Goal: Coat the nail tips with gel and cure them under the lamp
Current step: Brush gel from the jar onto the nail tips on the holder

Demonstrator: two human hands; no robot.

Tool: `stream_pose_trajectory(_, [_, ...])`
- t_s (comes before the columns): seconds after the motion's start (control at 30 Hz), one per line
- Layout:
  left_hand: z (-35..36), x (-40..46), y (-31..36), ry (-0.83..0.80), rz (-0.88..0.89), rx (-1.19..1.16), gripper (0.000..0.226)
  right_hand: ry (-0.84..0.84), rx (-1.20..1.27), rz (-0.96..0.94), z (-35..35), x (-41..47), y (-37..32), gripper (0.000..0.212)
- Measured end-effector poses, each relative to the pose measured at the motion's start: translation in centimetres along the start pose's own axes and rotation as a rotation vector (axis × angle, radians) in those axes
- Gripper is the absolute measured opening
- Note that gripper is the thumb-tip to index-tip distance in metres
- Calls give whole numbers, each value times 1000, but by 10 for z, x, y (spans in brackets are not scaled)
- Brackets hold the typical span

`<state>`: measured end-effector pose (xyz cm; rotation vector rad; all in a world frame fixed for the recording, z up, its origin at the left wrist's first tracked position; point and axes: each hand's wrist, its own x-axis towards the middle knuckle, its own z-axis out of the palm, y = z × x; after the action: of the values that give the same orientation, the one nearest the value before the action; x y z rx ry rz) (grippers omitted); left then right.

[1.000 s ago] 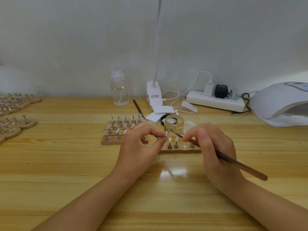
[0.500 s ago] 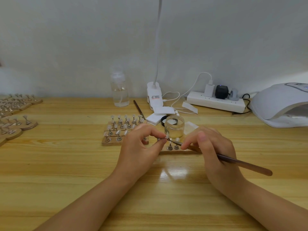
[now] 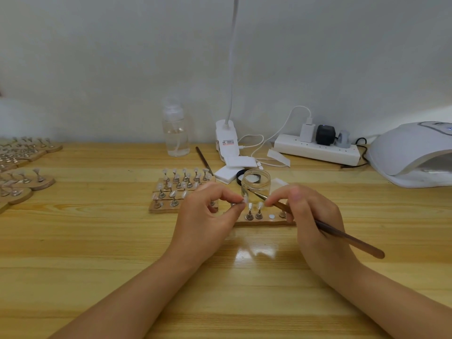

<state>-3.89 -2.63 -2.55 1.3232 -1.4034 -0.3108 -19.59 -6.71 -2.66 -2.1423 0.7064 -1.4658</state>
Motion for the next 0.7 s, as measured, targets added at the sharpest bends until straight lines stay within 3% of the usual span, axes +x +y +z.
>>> stream_pose_trajectory(0.2, [0,0,1,-2,-6,-1,24,32,84,-60,-1,-2,0,41])
stream_pose_trajectory(0.7, [0,0,-1,-14,-17,7,18,-14,13,-52,0,0,-1,37])
